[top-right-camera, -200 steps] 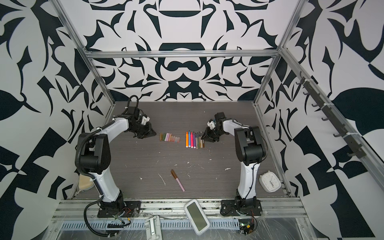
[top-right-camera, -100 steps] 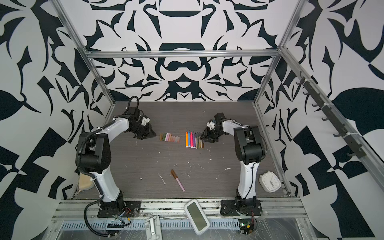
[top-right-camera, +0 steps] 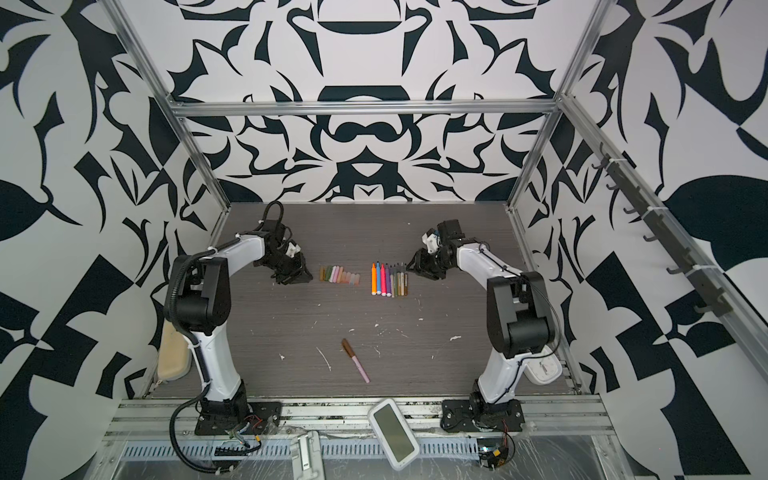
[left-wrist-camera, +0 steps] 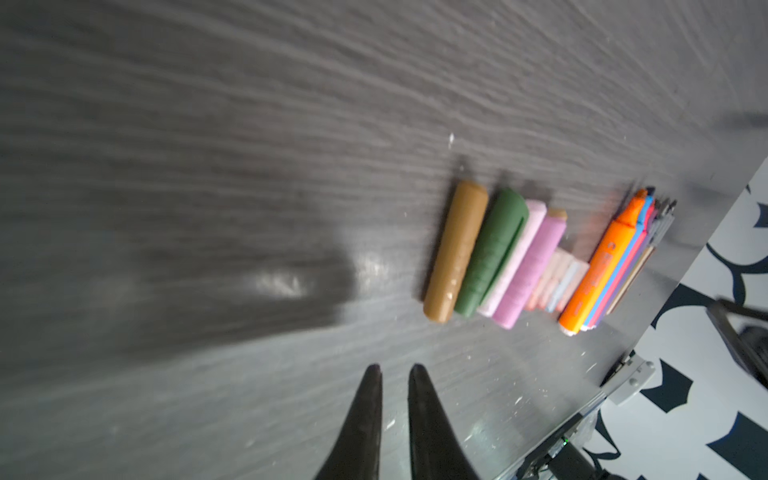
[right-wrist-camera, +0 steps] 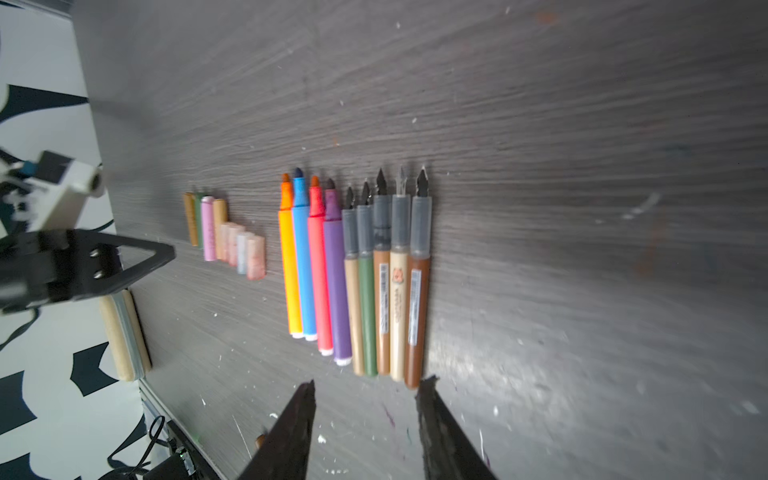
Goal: Open the pen caps
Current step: 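Stand the brown pen at the end of the row and open the right gripper, then move the right gripper down to the brown-capped pink pen near the robot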
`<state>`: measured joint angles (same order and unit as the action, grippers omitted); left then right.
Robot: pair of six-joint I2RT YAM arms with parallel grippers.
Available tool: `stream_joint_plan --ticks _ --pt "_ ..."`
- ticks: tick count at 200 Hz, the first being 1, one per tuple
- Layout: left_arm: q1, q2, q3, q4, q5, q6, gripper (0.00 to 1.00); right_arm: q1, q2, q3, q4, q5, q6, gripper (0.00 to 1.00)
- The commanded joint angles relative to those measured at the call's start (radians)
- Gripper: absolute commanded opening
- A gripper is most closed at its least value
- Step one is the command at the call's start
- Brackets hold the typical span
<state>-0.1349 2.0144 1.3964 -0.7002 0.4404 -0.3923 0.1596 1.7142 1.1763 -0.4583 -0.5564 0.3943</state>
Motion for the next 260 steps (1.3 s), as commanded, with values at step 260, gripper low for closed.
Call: stream_joint_plan --ticks 260 --pt "-0.074 0.157 0.166 -0.079 -0.1 -0.089 0.2 -0.011 -0.248 -0.211 -0.095 0.004 -0.069 0.41"
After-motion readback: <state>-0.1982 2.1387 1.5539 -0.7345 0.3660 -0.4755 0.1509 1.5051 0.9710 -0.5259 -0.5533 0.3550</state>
